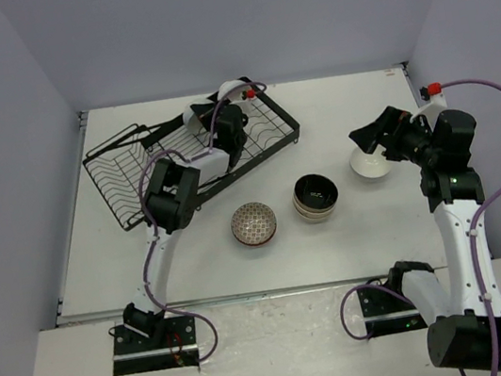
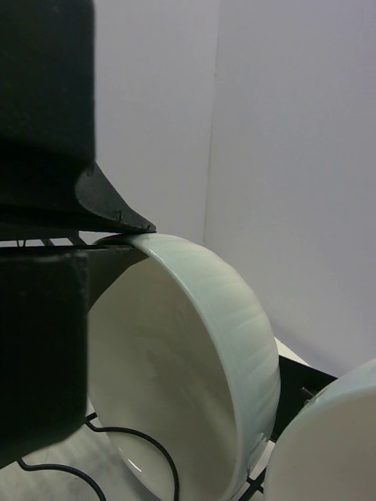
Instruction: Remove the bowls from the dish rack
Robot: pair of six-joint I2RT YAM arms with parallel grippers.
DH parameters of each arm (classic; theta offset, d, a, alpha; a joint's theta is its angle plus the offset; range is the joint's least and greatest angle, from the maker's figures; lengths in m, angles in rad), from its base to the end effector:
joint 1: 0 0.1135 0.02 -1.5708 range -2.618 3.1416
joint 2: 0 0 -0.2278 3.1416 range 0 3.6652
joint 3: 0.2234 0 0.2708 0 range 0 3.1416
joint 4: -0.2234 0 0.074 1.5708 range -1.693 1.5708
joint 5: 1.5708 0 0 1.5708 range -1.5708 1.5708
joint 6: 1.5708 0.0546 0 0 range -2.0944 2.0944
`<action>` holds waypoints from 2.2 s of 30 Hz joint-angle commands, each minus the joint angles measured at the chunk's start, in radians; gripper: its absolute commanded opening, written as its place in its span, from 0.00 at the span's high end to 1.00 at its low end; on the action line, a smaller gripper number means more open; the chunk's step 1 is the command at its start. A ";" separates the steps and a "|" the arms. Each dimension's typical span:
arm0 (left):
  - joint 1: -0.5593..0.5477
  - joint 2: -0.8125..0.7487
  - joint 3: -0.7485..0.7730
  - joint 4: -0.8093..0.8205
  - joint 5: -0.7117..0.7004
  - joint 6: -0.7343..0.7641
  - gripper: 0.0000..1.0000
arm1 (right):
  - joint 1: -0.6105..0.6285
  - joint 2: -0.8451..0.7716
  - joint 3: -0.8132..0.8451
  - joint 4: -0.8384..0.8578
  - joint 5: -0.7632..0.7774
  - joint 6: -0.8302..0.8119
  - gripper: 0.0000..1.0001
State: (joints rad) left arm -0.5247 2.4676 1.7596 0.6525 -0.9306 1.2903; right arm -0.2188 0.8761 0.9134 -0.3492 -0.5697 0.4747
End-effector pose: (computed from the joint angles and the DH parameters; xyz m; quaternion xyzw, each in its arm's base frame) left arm 0.4928 -0.2347 0.1236 0.3217 0.6427 0.5318 0.4480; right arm 0.2504 -0.0255 0.3215 0.1081 0.7858 0.2974 0.5314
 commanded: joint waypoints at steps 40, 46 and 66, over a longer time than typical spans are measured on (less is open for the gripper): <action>0.097 -0.162 -0.199 0.728 0.427 0.641 1.00 | 0.001 -0.020 -0.008 0.044 -0.052 0.002 0.01; 0.062 -0.202 -0.308 0.769 0.550 0.626 1.00 | 0.001 -0.025 -0.007 0.039 -0.045 0.001 0.01; 0.023 -0.321 -0.299 0.764 0.405 0.439 1.00 | 0.001 -0.025 -0.008 0.041 -0.033 -0.001 0.01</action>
State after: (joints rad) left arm -0.4736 2.2757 1.3842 1.1824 -0.4252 1.7981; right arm -0.2188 0.8612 0.9081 -0.3428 -0.5964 0.4751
